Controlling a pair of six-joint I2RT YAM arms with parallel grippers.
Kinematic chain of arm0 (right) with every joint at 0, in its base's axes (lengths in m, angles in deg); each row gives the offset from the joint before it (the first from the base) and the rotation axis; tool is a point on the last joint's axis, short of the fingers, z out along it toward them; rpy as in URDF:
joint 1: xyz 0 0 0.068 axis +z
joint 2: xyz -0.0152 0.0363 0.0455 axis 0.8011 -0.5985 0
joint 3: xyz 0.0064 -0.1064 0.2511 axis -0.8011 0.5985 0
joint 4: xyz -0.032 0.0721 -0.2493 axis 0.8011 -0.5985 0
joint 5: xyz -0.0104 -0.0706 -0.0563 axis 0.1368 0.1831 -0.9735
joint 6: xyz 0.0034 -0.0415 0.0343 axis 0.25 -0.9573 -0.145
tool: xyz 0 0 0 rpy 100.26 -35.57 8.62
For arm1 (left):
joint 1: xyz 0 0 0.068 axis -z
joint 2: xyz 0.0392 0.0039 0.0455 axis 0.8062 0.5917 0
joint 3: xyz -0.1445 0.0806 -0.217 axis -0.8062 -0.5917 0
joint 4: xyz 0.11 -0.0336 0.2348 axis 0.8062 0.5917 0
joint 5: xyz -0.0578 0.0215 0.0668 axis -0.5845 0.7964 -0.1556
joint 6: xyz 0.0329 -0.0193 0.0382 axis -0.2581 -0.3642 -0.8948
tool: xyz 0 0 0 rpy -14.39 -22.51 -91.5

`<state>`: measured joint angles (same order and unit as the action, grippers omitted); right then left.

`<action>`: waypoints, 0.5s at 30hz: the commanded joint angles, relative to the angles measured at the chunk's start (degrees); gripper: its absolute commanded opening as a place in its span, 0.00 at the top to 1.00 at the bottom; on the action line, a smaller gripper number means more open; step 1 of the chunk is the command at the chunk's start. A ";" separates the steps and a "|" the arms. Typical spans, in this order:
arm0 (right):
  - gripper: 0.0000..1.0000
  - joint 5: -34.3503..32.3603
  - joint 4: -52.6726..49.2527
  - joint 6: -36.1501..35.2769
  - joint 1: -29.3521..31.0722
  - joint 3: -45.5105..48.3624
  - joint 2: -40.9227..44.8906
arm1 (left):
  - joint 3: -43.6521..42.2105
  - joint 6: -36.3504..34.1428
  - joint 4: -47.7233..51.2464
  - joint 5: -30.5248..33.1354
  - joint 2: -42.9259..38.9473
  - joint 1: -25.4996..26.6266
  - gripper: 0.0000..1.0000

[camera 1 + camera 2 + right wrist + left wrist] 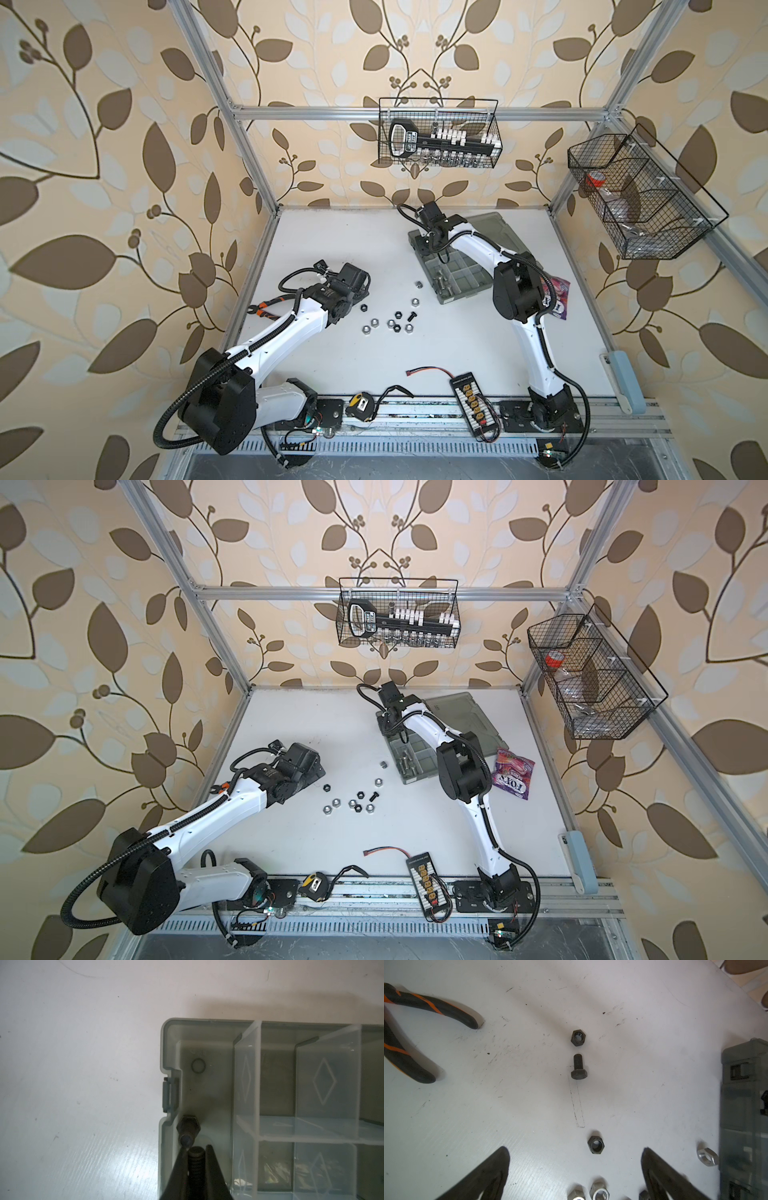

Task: Sort the screws and nuts into containers
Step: 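Carry the black bolt into the same compartment and open the right gripper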

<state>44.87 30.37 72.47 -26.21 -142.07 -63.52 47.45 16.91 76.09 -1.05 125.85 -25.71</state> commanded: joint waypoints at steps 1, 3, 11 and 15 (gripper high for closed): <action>0.96 -0.63 -0.19 0.80 -0.57 0.99 -0.64 | 1.75 -0.38 1.43 0.46 -0.56 -0.59 0.01; 0.84 -0.67 0.03 0.81 -0.64 1.32 -0.54 | 1.69 -0.37 1.50 0.50 -0.63 -0.65 0.01; 0.69 -0.42 0.09 0.83 -0.65 1.71 0.79 | 1.77 -0.38 1.43 0.54 -0.63 -0.59 0.01; 0.68 -0.20 0.07 1.12 -0.56 2.58 2.88 | 1.78 -0.38 1.43 0.61 -0.54 -0.65 0.01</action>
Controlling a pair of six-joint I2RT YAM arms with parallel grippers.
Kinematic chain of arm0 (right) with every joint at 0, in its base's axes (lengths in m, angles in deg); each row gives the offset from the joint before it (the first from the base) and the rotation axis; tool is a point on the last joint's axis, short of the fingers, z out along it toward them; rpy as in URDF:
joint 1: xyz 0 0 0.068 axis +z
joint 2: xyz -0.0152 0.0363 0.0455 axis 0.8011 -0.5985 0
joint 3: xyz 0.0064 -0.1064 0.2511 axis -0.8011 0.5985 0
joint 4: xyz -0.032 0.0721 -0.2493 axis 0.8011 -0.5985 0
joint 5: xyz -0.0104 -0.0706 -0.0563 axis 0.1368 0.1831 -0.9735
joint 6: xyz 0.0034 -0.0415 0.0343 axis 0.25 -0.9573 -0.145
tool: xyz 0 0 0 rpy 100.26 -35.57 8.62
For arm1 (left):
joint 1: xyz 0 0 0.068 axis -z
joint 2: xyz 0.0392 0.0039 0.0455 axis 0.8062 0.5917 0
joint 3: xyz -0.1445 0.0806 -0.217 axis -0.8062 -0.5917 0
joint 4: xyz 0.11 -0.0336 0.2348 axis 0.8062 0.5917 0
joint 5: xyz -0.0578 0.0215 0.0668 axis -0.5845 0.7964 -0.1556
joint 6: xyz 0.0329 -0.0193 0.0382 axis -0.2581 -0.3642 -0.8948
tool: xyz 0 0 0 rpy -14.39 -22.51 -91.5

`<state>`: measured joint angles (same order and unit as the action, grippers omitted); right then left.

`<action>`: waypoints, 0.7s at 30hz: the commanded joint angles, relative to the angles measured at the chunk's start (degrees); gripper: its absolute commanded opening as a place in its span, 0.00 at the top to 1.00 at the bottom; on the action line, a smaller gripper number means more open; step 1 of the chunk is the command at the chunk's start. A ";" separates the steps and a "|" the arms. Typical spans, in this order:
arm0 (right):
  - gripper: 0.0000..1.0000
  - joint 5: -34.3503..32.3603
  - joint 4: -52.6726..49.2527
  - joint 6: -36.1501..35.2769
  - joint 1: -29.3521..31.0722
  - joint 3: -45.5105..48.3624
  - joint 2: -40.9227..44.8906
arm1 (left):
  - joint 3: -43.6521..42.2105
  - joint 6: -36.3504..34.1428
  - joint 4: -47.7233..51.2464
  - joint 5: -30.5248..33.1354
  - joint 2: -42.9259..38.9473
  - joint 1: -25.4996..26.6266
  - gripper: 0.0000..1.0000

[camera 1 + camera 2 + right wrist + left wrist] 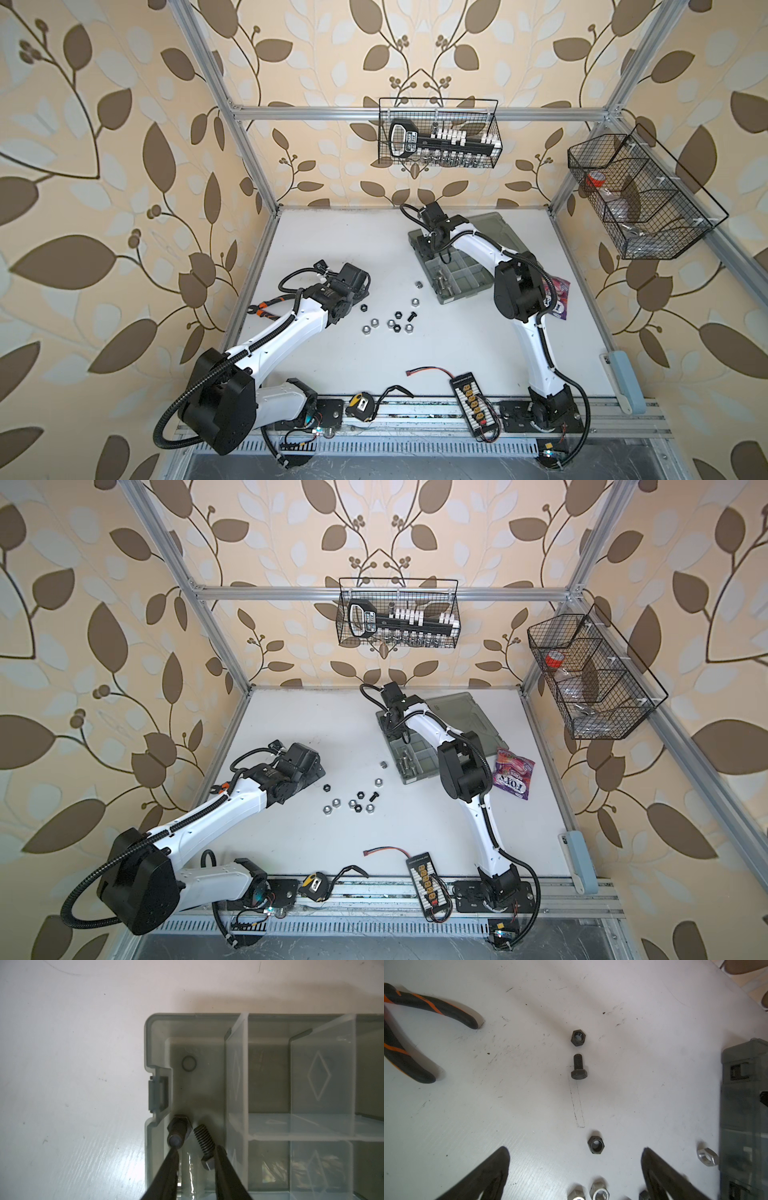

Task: Sort the screws and nuts into containers
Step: 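Carry the black bolt into the same compartment and open the right gripper, then move the right gripper over a black bolt among the nuts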

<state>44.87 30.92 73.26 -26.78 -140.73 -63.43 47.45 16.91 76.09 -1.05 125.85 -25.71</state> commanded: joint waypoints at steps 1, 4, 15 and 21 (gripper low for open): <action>0.68 -0.20 -0.45 0.57 0.10 1.80 3.65 | 1.73 -0.37 1.43 0.66 -0.54 -0.63 0.01; 0.68 -0.91 -0.33 1.29 0.91 4.31 7.02 | 1.71 -0.30 1.43 0.69 -0.45 -0.67 0.01; 0.63 -6.79 1.44 8.46 8.41 25.02 25.15 | 1.60 0.06 1.85 1.28 -0.67 -0.68 0.01; 0.62 -4.79 1.88 14.52 13.08 37.62 34.01 | 0.94 0.13 2.10 1.53 -1.59 -0.72 0.01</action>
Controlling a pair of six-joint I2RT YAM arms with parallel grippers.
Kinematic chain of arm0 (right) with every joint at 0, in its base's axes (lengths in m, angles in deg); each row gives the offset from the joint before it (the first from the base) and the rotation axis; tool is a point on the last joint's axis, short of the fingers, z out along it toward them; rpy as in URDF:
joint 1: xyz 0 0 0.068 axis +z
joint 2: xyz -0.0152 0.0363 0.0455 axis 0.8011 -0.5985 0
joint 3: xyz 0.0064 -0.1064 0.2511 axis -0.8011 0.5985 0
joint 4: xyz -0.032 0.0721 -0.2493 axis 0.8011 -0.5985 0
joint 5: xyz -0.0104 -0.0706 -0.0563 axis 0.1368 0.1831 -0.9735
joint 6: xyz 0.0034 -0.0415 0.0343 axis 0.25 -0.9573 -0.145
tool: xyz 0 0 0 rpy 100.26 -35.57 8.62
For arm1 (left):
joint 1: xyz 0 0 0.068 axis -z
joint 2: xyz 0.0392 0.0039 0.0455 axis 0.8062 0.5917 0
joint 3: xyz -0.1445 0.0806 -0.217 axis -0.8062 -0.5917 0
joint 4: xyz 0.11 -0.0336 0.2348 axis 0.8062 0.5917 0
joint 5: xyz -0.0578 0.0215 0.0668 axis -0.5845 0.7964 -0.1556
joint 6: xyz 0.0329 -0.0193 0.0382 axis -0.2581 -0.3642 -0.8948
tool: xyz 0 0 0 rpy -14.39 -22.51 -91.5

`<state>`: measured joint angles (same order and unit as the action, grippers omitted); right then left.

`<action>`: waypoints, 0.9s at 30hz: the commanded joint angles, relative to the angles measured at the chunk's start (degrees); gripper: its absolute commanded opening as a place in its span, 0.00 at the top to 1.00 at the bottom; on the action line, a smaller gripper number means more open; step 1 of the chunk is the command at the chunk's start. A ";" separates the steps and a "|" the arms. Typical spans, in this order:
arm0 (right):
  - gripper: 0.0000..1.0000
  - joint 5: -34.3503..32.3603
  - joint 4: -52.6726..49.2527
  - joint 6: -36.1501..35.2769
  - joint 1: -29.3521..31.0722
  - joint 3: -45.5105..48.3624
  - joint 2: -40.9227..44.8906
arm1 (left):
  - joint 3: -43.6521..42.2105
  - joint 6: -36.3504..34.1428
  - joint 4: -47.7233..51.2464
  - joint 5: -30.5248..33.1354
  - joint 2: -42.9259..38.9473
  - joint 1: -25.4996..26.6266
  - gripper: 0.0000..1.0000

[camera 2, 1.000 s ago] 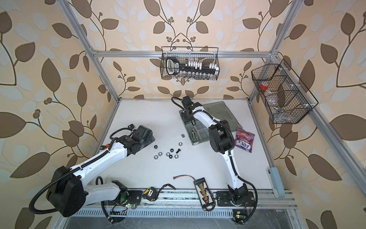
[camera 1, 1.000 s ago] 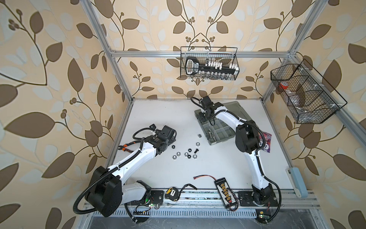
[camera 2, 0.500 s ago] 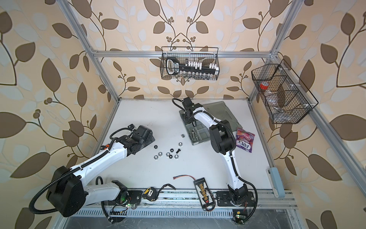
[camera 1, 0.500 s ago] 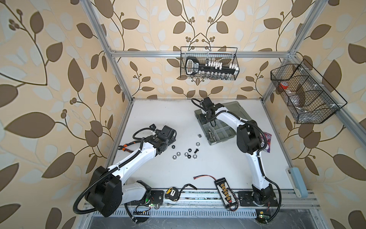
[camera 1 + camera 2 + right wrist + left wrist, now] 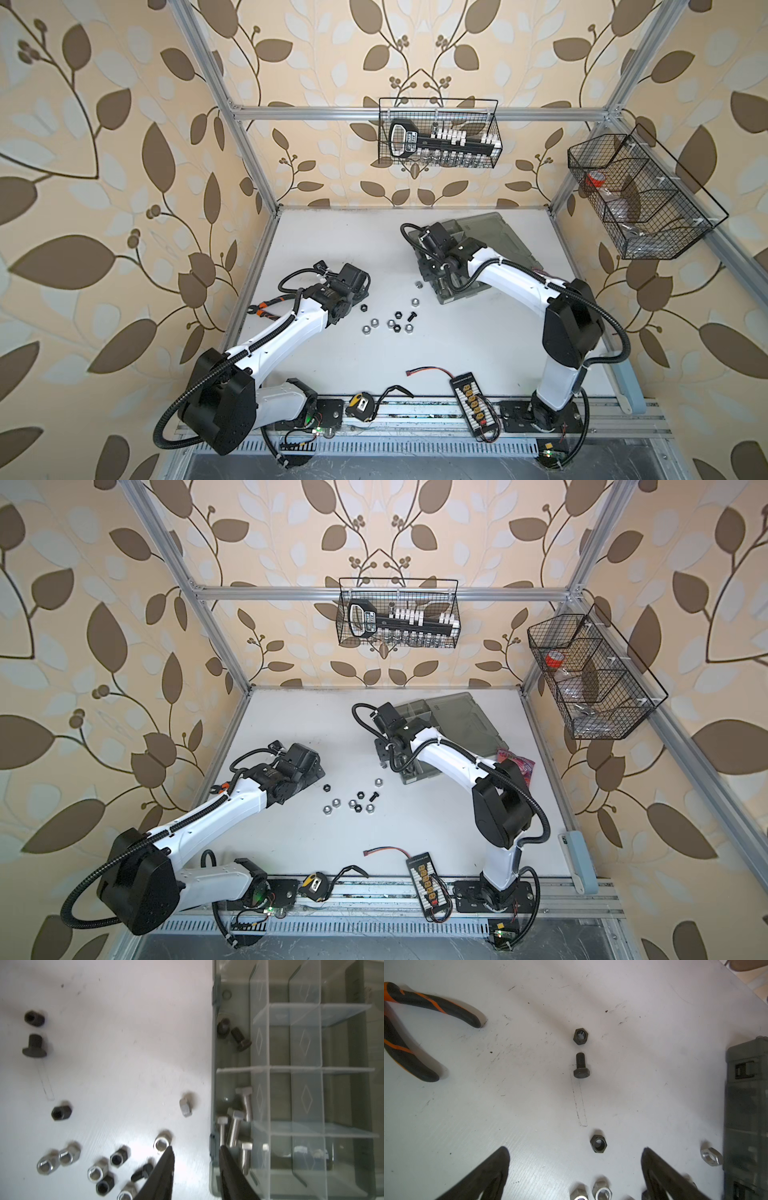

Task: Sort the screws and nuts into containers
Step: 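Move the right gripper over a black bolt among the nuts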

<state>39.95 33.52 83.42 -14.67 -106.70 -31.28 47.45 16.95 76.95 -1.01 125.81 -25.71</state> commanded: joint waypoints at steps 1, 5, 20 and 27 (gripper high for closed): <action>0.62 0.74 -0.61 5.49 2.88 5.02 2.62 | 0.79 0.11 1.12 1.37 -1.55 -0.68 0.01; 0.59 5.01 -0.10 10.15 7.21 9.10 3.46 | 0.63 0.46 0.94 0.99 -1.55 -0.68 0.01; 0.55 17.02 6.58 13.70 9.71 15.92 -0.79 | 0.28 0.11 0.59 0.07 -0.94 -0.68 0.01; 0.53 16.70 7.43 13.19 9.73 14.16 -3.71 | 0.55 -0.15 0.93 0.31 -0.63 -0.68 0.01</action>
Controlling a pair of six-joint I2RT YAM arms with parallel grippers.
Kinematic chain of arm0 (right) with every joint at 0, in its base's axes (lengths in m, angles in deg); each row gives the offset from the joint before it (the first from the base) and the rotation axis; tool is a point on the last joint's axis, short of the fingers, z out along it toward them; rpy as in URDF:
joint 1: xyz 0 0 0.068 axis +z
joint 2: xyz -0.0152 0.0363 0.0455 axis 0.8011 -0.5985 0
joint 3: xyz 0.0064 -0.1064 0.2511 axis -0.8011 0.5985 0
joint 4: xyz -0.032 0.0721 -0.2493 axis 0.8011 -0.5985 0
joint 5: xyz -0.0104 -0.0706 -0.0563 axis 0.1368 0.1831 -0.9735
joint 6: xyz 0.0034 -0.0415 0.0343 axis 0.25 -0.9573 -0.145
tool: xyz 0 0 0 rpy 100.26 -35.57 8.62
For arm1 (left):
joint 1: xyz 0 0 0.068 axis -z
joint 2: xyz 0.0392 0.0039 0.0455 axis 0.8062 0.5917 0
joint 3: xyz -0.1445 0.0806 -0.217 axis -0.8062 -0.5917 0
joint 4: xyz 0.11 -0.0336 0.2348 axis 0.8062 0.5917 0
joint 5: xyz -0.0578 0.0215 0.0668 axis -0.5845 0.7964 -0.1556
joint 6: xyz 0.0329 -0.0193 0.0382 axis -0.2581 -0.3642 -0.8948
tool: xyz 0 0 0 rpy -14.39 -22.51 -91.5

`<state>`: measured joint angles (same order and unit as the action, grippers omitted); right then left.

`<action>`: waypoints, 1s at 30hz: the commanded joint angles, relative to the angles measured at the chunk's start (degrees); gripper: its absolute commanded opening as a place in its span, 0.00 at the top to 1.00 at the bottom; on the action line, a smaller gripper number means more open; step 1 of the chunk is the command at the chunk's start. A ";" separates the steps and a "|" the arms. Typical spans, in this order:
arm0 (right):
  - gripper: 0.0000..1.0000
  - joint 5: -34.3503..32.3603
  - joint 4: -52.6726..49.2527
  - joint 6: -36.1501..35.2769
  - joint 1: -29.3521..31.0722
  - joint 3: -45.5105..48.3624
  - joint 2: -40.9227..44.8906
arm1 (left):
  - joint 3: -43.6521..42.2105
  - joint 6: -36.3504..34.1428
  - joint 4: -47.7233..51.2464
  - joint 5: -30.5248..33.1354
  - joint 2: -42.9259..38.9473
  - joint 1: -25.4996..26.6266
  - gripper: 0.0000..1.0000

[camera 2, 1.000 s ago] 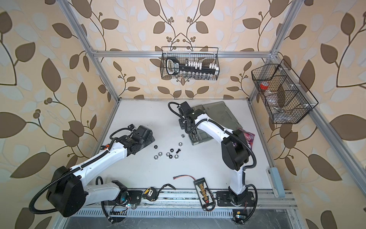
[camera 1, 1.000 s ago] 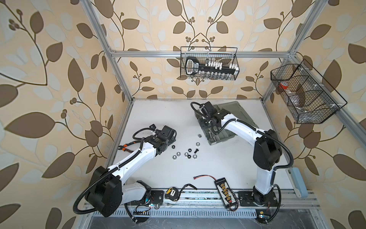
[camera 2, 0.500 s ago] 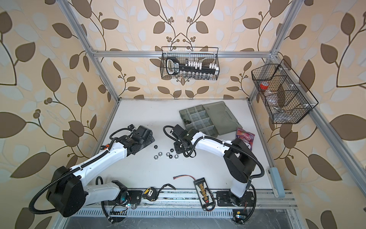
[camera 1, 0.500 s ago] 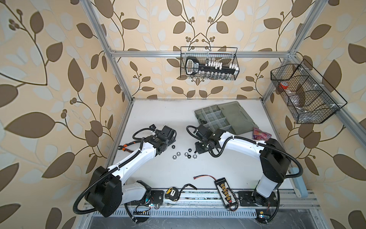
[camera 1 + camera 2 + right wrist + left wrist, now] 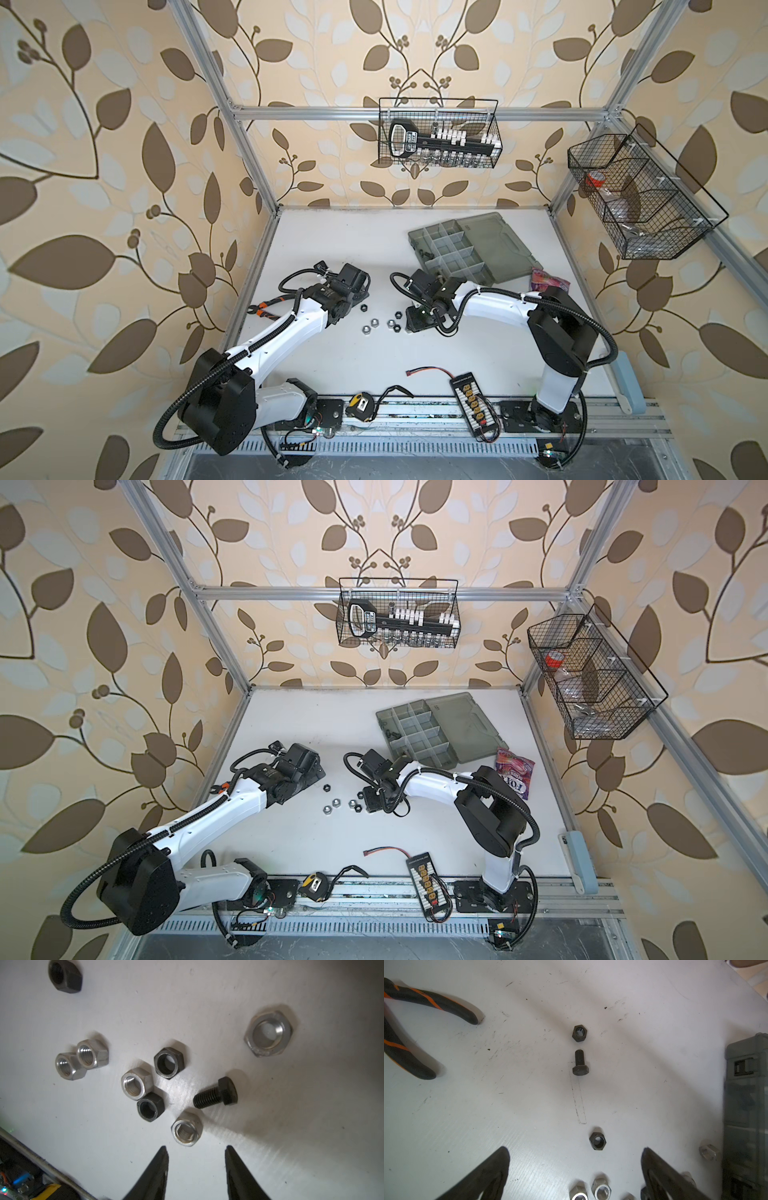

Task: Sort the screws and nuts into containers
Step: 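Move the right gripper over a black bolt among the nuts, then grasp the black bolt with the right gripper and lift it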

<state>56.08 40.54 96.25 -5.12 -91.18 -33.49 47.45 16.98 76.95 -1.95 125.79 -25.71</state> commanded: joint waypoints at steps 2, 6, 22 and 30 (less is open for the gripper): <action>0.52 0.24 0.67 0.19 0.16 -1.71 -2.32 | 0.45 -0.11 0.93 1.25 -0.48 -0.68 0.01; 0.51 -0.63 1.13 0.00 0.10 -2.50 -3.48 | 0.41 0.00 1.02 1.12 -0.21 -0.68 0.01; 0.59 -4.42 0.62 -2.51 -1.29 -6.55 -8.91 | 0.40 0.00 1.88 1.72 -0.47 -0.76 0.01; 0.68 -7.60 -1.38 -4.11 -1.25 -6.43 -9.92 | 0.15 0.28 1.55 1.89 -0.82 -0.76 0.01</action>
<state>51.38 42.37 93.21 -6.14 -97.26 -40.79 47.45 17.00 77.10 -2.04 125.85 -25.71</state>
